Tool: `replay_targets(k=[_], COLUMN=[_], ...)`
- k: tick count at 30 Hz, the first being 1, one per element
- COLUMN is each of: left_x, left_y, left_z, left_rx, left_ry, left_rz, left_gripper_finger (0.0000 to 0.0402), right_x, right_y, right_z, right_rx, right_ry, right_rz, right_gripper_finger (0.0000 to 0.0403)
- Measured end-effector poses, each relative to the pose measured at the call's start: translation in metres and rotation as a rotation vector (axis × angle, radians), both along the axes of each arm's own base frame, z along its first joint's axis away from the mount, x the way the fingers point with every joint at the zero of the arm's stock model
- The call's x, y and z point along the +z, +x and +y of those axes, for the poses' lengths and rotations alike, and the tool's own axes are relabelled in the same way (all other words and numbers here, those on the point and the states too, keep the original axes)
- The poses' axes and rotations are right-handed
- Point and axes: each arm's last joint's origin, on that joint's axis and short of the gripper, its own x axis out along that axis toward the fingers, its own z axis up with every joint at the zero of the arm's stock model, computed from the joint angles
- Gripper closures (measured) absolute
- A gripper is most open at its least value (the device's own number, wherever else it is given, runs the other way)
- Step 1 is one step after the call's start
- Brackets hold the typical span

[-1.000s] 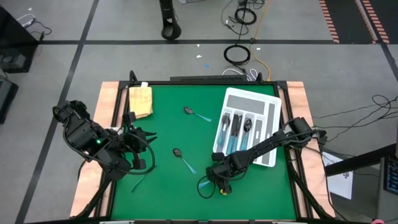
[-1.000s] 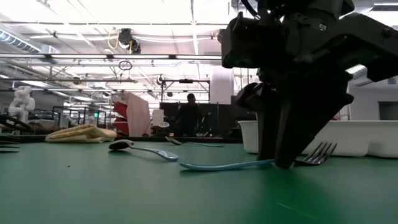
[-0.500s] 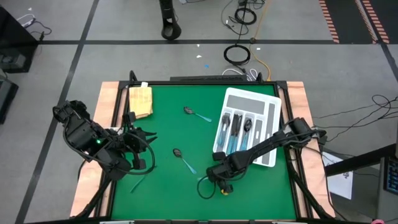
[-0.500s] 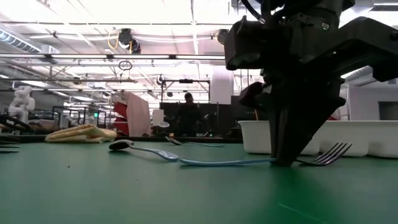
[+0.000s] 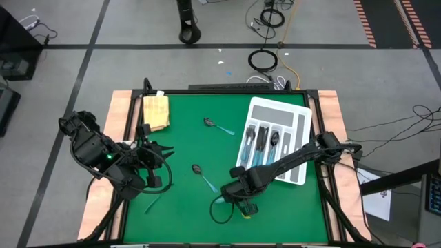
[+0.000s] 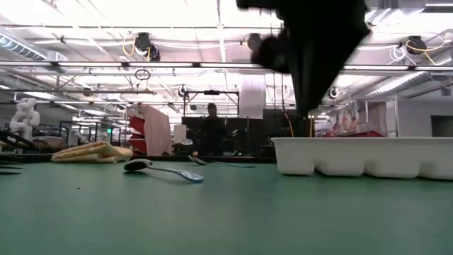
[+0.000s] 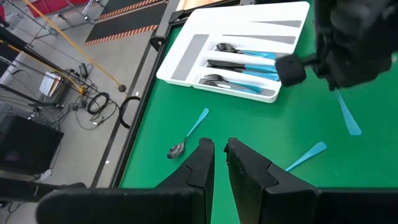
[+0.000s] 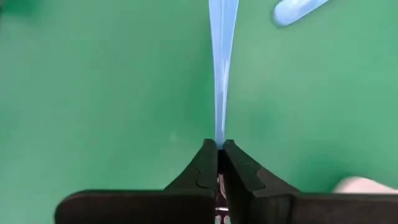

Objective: Sort silverware
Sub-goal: Put the blue fork into the white cutlery tray

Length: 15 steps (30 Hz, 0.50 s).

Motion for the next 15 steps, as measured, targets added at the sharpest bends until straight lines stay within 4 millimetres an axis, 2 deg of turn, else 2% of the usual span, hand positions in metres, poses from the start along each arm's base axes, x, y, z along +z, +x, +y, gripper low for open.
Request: replay_targets(k=[4,8,10,12,15], left_x=[0.0,0.0,0.0,0.001,0.001], left_y=[0.0,0.0,0.0,0.0,0.0], left_z=[0.0,0.0,0.0,0.001,0.001], left_rx=[-0.01,-0.008,-0.003,0.002,0.003], left_ry=[0.012,0.02,0.028,0.036,0.038], left_rz=[0.006,0.002,-0.005,-0.011,-0.014], left_gripper_finger=[0.035,0.035,0.035,0.035,0.035], right_x=[0.033,0.052,0.056,0.054,0.049], right_y=[-0.002,-0.012,-0.017,-0.015,-0.015], right_z=[-0.018,-0.05,-0.071,-0.09,-0.114], right_rx=[0.113,0.26,0.368,0.458,0.608], right_ry=[-0.088,-0.305,-0.412,-0.474,-0.48], right_rz=[0.078,0.229,0.332,0.363,0.397], right_gripper_finger=[0.0403,0.0403,0.0403,0.0403,0.0403])
